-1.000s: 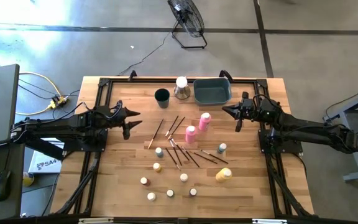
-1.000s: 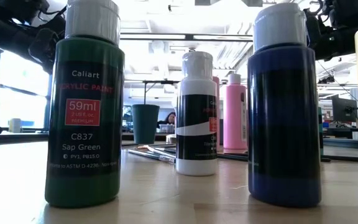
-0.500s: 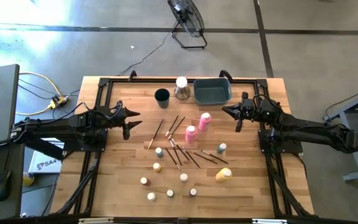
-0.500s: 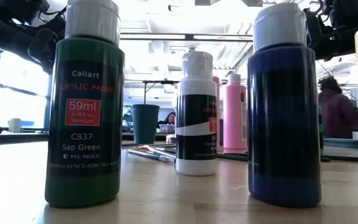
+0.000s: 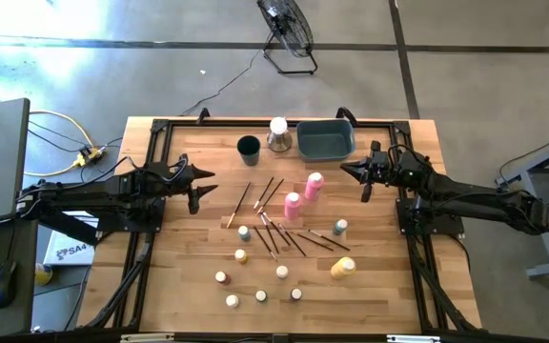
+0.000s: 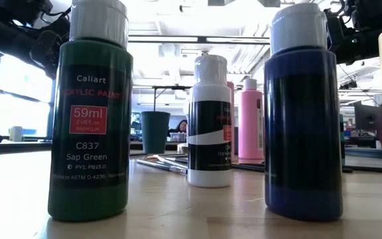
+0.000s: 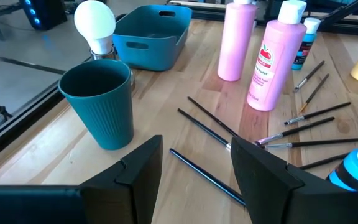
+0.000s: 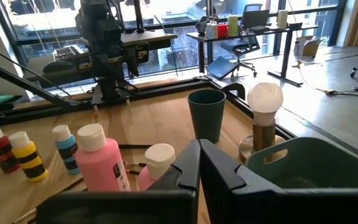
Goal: Pick & Place Paint Supplies
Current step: Put the large pink paint bottle into the blue bin
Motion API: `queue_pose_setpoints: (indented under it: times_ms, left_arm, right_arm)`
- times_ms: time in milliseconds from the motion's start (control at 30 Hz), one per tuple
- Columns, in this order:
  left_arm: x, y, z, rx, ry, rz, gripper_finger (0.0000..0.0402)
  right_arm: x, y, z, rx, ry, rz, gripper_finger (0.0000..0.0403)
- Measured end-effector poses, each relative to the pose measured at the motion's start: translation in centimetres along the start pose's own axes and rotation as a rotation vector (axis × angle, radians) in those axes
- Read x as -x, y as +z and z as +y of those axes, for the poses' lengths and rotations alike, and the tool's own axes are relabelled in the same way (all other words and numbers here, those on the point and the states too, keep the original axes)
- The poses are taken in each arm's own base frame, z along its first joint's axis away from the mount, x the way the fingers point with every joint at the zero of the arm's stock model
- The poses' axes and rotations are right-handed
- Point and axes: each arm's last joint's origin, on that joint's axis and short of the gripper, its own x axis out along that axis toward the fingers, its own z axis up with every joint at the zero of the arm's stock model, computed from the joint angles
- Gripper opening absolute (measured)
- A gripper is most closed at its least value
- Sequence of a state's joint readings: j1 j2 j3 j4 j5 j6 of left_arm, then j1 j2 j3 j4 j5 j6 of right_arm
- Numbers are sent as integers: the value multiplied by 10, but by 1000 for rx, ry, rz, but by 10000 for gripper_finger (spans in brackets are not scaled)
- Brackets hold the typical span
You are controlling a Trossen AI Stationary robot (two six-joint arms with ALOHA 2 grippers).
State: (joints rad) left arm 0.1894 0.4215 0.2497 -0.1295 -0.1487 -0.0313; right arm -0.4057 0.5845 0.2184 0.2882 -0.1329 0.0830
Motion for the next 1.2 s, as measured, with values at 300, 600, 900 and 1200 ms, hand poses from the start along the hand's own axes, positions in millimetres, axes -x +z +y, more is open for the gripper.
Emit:
queue_pose_setpoints:
  times_ms: [300,600,900,1200]
  left_arm:
    - [0,1,0,2,2,-14,188]
    - [0,2,0,12,1,-19,188]
    - [0,3,0,23,0,-27,188]
    - [1,9,-2,-24,-69,-90,147]
  right_arm:
    - [0,0,0,0,0,0,2]
    - [0,0,1,-2,27,3,2]
    - [0,1,1,0,31,-4,2]
    - [0,4,1,15,34,-43,2]
